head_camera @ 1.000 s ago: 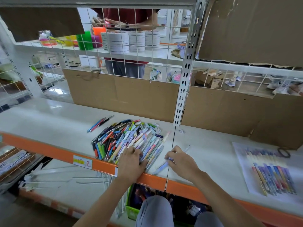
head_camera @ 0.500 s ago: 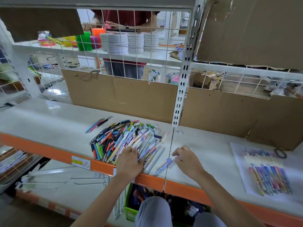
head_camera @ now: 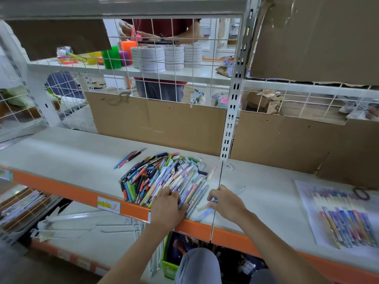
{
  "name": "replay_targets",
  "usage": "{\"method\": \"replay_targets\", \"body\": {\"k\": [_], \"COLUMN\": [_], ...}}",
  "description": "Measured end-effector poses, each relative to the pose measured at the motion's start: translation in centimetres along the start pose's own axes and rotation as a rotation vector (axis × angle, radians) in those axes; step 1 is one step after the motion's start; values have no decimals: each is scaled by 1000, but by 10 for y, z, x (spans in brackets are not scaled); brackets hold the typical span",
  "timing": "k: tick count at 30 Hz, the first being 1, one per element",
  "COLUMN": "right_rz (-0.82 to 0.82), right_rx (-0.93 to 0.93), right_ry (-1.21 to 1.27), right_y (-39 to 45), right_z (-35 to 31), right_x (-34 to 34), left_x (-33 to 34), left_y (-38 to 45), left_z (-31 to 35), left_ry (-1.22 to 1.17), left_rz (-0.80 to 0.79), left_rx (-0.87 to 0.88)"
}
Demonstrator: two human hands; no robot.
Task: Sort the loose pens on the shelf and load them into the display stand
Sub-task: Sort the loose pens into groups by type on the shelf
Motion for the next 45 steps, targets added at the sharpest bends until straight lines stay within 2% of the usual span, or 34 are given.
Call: {"method": "replay_targets", "body": {"k": [3,6,8,16,21,26,31,33,41,45], "right_rz": [15,86,142,150,158,132,175,206,318,252], "right_rx": [13,15,28,112,162,209,185,188,186,158], "right_ry": [-38,-21,31,475,669,928,1156,1242,1367,1319], "right_y": [0,-4,-8,-15,-20,-24,-32,-34,-39,-41], "right_z": [0,2,2,8,12,12,7,8,21,19], "right_x": [-3,-7,-12,-13,-16,-19,-28,-32,-43,-44], "left_x": [-1,-8,-11,-10,-10,-14,-20,-22,-15,-18], "left_y": [-3,-5,-2,17,13,7,-1,-6,-5,-7], "left_z": [-2,-10,-17,-19,-19,-16,7,15,18,23], "left_ry": [-56,-174,-168,-40,-50,-220,-540,-605,-699,-711], "left_rz": [34,149,193,65,94,182,50,44,31,10], "left_rx": [19,10,-4,-55,-3,54,269,312,298,297]}}
Point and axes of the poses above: each hand's wrist, its own y-axis towards the middle knuckle, its own x-axis out of the palm, z = x × y, the point moved 5 cm from there along y, towards the middle knuckle
